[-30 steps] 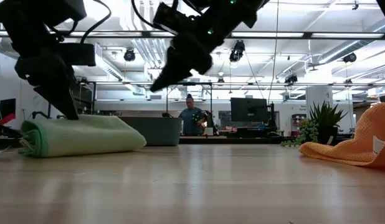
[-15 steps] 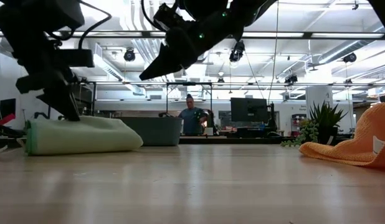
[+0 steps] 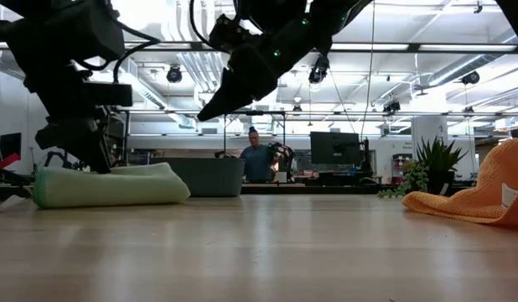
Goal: Fold microfiber towels
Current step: Fold the green microfiber towel
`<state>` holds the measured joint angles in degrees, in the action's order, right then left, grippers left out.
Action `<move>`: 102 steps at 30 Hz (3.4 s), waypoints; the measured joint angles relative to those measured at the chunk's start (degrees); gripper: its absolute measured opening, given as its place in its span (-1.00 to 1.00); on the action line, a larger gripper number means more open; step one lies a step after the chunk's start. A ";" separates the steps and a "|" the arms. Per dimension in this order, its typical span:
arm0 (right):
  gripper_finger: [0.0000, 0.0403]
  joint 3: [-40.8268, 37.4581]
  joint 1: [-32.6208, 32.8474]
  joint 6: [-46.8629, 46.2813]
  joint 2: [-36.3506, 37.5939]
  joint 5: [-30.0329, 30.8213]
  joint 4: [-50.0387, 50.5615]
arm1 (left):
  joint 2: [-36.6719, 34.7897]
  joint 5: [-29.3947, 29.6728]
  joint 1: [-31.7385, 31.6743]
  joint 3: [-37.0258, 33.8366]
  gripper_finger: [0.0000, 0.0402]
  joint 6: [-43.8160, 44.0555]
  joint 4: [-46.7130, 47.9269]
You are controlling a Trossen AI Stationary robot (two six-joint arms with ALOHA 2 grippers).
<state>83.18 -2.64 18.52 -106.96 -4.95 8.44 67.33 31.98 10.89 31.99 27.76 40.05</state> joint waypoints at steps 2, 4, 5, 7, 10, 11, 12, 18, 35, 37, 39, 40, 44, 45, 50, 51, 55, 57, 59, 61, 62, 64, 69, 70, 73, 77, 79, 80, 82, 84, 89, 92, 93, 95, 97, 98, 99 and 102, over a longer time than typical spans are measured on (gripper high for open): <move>-0.96 0.00 0.15 -0.08 0.00 0.00 0.59 | -0.02 0.07 -0.31 0.34 -0.56 -0.47 0.03; -0.96 0.00 0.38 -0.10 0.00 -0.02 1.17 | -0.51 0.06 -0.44 0.63 -0.43 -1.49 0.49; -0.96 0.00 0.44 -0.10 0.00 0.00 1.59 | -0.75 0.08 -0.44 0.95 -0.37 -1.80 0.94; -0.96 0.00 0.57 -0.10 -0.02 0.00 2.43 | -1.14 0.05 -0.50 1.65 -0.27 -3.88 2.84; -0.96 0.00 0.73 -0.15 -0.02 0.00 3.64 | -1.87 0.10 -0.91 2.15 -0.18 -5.84 4.64; -0.96 0.00 0.76 -0.15 -0.02 0.01 4.05 | -2.37 0.11 -1.27 2.16 -0.17 -6.21 4.33; -0.96 0.00 0.77 -0.15 -0.02 0.00 4.39 | -2.79 0.13 -1.67 2.18 -0.17 -6.76 4.16; -0.96 -0.02 0.77 -0.56 -0.02 0.04 6.44 | -3.71 0.10 -3.55 2.91 -0.16 -7.20 3.18; -0.96 -0.07 0.88 -0.49 -0.02 0.14 11.74 | 3.45 -5.52 -16.04 3.21 -0.38 -14.76 -11.98; -0.96 -0.07 0.99 -0.50 -0.02 0.12 13.12 | 5.46 -7.11 -16.17 3.21 -0.42 -16.28 -15.65; -0.96 -0.07 1.18 -0.78 -0.02 0.13 14.45 | 7.53 -8.90 -16.17 3.17 -0.46 -18.07 -18.21; -0.96 -0.07 1.27 -0.88 -0.02 0.08 15.02 | 8.53 -10.35 -16.17 3.14 -0.48 -19.11 -20.12; -0.96 -0.07 1.91 -1.61 0.00 0.06 17.43 | 12.52 -18.57 -15.99 4.33 -0.54 -22.63 -27.06; -0.96 -0.07 2.12 -1.99 0.00 0.02 18.25 | 13.44 -20.41 -15.84 5.00 -0.56 -23.64 -28.75; -0.96 -0.07 3.60 -3.92 0.00 0.00 22.75 | 17.25 -28.54 -13.20 8.73 -0.64 -33.86 -32.61; -0.96 -0.07 3.96 -4.40 0.02 0.02 23.80 | 17.84 -28.71 -12.30 9.58 -0.66 -36.26 -32.84; -0.96 -0.09 5.45 -6.30 0.02 0.02 26.84 | 18.36 -28.49 -9.95 12.69 -0.70 -43.08 -33.01; -0.96 -0.13 6.08 -7.07 0.02 0.02 27.37 | 17.86 -28.22 -9.86 13.94 -0.71 -43.30 -33.41; -0.96 -0.20 6.37 -7.94 0.04 0.03 27.28 | 16.60 -27.33 -9.90 14.49 -0.71 -43.18 -32.97; -0.96 -0.20 6.43 -8.78 0.04 0.38 26.98 | 14.61 -26.35 -9.90 14.58 -0.71 -43.23 -32.87; -0.96 -0.20 6.41 -9.21 0.04 0.43 26.63 | 13.49 -25.50 -9.90 14.50 -0.71 -43.23 -31.98; -0.96 -0.21 6.39 -9.91 0.04 0.49 25.76 | 10.76 -24.71 -9.90 14.36 -0.71 -43.10 -29.59; -0.96 -0.28 5.62 -9.94 0.04 0.63 19.91 | 2.26 -23.99 -9.86 12.21 -0.71 -37.36 -23.69; -0.96 -0.28 5.29 -10.18 0.04 0.64 18.06 | 0.53 -23.95 -9.86 11.50 -0.71 -35.93 -23.06; -0.96 -0.31 3.67 -11.82 0.04 0.60 12.65 | -4.28 -23.92 -9.86 8.68 -0.71 -32.86 -23.12; -0.89 -0.13 0.64 -14.56 0.04 0.15 8.65 | -9.94 -22.88 -9.83 5.20 -0.71 -31.06 -23.08; -0.80 -0.04 -0.74 -15.38 0.02 0.11 6.35 | -12.33 -21.07 -9.81 4.00 -0.71 -31.03 -23.15; -0.76 -0.04 -1.27 -15.86 -0.11 0.01 4.89 | -13.57 -19.67 -9.81 3.40 -0.71 -31.03 -23.05; -0.65 0.13 -2.07 -16.12 -0.68 -0.04 1.54 | -15.70 -16.10 -9.81 2.90 -0.71 -31.21 -22.83; -0.54 0.33 -2.47 -16.16 -1.83 -0.06 -0.42 | -17.46 -10.92 -9.81 2.53 -0.71 -32.39 -23.42; -0.33 4.69 -2.66 -16.41 -7.10 -0.19 -4.37 | -21.43 2.41 -9.83 1.60 -0.71 -36.30 -23.50; -0.25 8.27 -2.66 -15.70 -10.68 -0.25 -3.99 | -23.39 6.26 -9.88 1.11 -0.71 -37.59 -24.12; -0.23 9.54 -2.66 -15.75 -11.75 -0.76 -3.87 | -24.03 6.45 -9.88 0.96 -0.71 -37.61 -24.06; -0.21 11.98 -3.05 -16.28 -13.67 -2.88 -3.80 | -25.08 6.55 -9.88 0.67 -0.71 -37.63 -24.44; -0.19 14.68 -3.43 -17.17 -15.54 -5.26 -3.76 | -25.89 6.63 -9.88 0.32 -0.71 -37.63 -24.42; -0.19 16.09 -3.70 -17.48 -16.43 -5.96 -3.24 | -26.19 7.31 -9.90 0.30 -0.71 -37.61 -24.43; -0.18 17.36 -3.89 -17.61 -17.33 -6.09 -2.52 | -26.31 8.23 -9.90 0.30 -0.71 -37.55 -24.63; -0.18 20.65 -4.34 -18.17 -20.07 -6.06 -0.66 | -26.61 11.59 -9.90 0.30 -0.71 -37.20 -24.82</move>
<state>103.83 -6.98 0.35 -127.03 -11.02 7.78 40.72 43.56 0.99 32.29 -9.44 15.23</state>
